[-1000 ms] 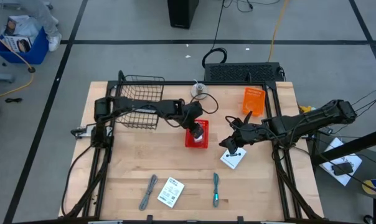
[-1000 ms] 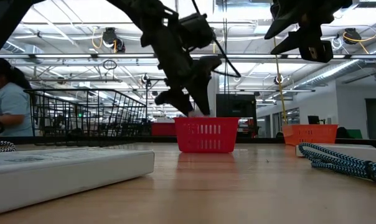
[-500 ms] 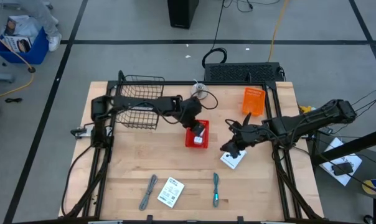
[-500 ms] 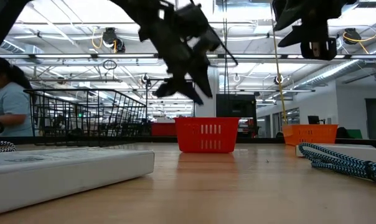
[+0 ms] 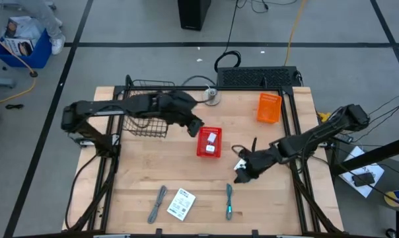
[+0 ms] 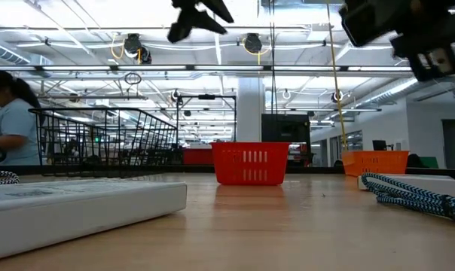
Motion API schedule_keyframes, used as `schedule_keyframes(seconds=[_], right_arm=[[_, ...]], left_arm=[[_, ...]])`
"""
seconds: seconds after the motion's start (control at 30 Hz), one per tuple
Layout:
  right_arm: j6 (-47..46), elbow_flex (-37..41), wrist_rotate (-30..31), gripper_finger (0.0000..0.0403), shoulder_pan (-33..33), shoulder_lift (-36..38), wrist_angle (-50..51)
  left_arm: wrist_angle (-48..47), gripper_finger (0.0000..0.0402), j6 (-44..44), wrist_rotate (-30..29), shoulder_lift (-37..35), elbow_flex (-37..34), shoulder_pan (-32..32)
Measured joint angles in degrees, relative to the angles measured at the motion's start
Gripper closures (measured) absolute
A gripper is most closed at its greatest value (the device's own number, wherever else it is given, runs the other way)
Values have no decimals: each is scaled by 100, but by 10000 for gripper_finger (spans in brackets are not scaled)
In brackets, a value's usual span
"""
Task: Pick and place items into bin
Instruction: Put the blue charger cable into the wired basket
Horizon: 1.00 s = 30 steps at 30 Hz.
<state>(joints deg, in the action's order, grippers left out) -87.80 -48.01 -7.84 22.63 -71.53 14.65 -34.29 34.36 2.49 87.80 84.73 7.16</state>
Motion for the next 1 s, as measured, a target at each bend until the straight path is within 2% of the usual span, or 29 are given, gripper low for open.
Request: schedule_keyframes(seconds=[0.17, 0.27, 0.43, 0.7, 1.0], right_arm=[[-1044, 2, 2, 181, 183, -620, -164], [-1218, 2, -9, 135, 225, -1035, -487], [-1566, -2, -185, 99, 219, -1765, -1219], [-1651, -31, -269, 121, 219, -2506, -1288], [-1647, -57, -407, 205, 4, -2695, -1130]], left_arm=[[-213, 295, -90, -429, -409, 2, -28], [-391, 295, -241, -458, -536, 2, -28], [-706, 295, -468, -458, -584, 2, -28], [-998, 295, -644, -460, -587, 2, -39], [-1011, 295, -697, -426, -587, 2, -55]])
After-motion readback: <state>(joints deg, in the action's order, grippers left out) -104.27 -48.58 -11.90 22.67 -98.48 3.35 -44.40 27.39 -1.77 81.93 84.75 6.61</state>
